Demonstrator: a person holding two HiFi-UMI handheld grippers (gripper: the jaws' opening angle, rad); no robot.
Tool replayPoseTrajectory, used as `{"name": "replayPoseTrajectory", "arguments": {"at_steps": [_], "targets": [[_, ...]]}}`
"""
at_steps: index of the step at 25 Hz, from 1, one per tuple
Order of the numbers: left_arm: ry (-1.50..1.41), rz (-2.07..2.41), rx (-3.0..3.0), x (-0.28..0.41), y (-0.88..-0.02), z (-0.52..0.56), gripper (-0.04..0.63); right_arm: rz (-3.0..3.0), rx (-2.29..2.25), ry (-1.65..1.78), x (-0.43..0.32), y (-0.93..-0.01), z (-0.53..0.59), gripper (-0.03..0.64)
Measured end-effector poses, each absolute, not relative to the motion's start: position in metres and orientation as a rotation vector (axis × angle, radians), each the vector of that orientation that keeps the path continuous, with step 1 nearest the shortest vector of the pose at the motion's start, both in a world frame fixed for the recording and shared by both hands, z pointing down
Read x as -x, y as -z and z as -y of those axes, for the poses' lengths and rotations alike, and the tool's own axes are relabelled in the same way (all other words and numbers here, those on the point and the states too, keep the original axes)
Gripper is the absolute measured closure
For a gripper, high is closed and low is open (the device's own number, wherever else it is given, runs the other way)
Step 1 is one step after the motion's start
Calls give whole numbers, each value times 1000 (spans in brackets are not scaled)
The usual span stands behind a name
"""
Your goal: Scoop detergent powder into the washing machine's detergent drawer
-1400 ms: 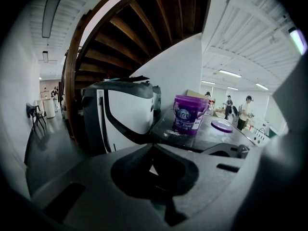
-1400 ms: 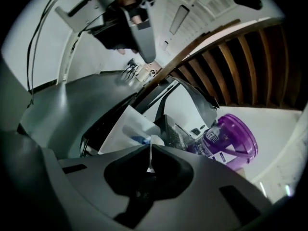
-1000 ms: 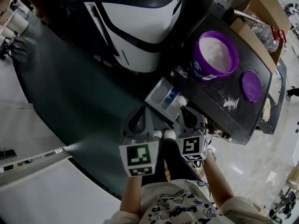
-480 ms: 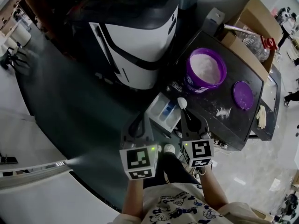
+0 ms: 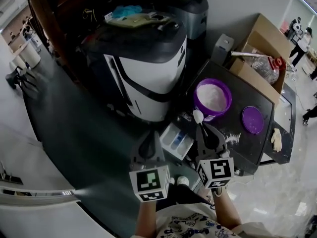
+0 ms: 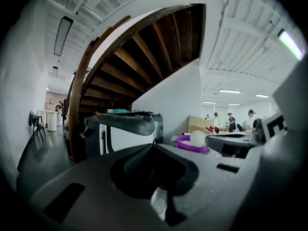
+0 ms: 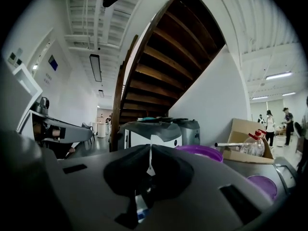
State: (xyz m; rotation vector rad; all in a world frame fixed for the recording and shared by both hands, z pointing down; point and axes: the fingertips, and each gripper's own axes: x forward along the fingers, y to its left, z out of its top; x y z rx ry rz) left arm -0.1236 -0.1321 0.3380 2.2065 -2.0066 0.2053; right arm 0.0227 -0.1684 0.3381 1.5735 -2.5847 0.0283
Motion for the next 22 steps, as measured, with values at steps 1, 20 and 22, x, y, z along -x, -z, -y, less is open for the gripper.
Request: {"name": "replayPoseTrajectory", "arguments": {"at_steps": [1, 20, 22], "targets": [[-195, 2016, -2212, 124, -333, 132, 592, 2594, -1583, -18, -23, -331, 169, 592], [-73, 2149, -2302, 122, -260, 130, 592, 2709, -1671, 121, -28, -253, 163, 592], [-66, 2157, -2306, 121, -255, 130, 592, 2715, -1682, 142, -30, -248, 164, 592]]}}
